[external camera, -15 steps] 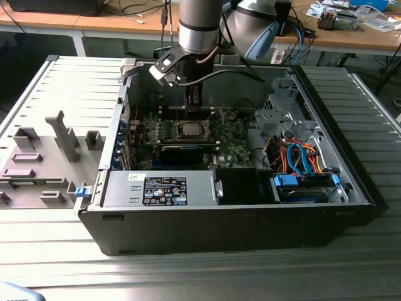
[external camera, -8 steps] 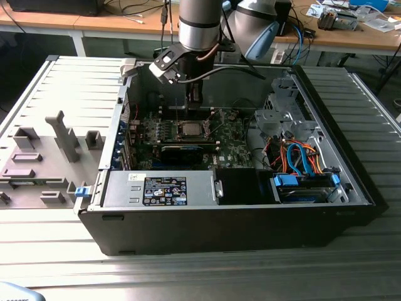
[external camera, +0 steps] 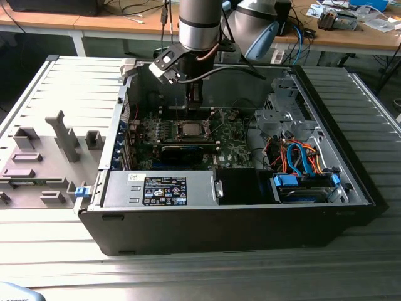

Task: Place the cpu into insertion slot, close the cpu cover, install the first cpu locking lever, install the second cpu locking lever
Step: 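Close the cpu cover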

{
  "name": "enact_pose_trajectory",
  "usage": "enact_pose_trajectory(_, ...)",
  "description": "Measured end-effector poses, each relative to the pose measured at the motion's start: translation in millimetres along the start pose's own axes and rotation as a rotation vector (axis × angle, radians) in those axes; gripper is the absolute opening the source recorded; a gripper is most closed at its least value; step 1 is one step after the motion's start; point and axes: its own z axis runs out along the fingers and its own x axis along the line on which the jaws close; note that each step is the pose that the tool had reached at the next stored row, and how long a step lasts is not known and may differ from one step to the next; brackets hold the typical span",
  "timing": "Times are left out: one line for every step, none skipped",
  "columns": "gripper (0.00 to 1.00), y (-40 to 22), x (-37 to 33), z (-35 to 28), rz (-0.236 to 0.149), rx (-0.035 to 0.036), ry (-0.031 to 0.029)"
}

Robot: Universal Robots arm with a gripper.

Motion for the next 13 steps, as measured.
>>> enact_pose_trajectory(0.11,0.0,0.0,0.0,0.0,0.0,0.0)
enact_pose_trajectory(0.11,0.3,-0.1,0.0,0.0,0.0001,0.0)
enact_pose_trajectory(0.11,1.1,-0.1,-0.1,0.0,0.0001,-0.0001)
enact_pose_trajectory(0.11,2.0,-0.1,-0.1,0.0,0.0,0.0)
enact_pose_trajectory(0.11,2.9,-0.2,-0.1,0.0,0.0001,-0.0001)
enact_pose_trajectory(0.11,3.3,-0.2,-0.1,0.0,0.0,0.0)
enact_pose_trajectory(0.11,4.2,-0.2,-0.1,0.0,0.0001,0.0)
enact_pose_trajectory(0.11,5.8,-0.2,-0.1,0.0,0.0001,-0.0001)
enact_pose_trajectory(0.11,6.6,-0.3,-0.2,0.0,0.0002,0.0)
enact_pose_trajectory(0.11,6.9,-0.4,-0.2,0.0,0.0001,0.0)
enact_pose_trajectory(0.11,7.7,-0.4,-0.2,0.0,0.0001,-0.0001)
enact_pose_trajectory(0.11,8.8,-0.4,-0.2,0.0,0.0001,0.0)
enact_pose_trajectory(0.11,9.7,-0.4,-0.2,0.0,0.0001,0.0)
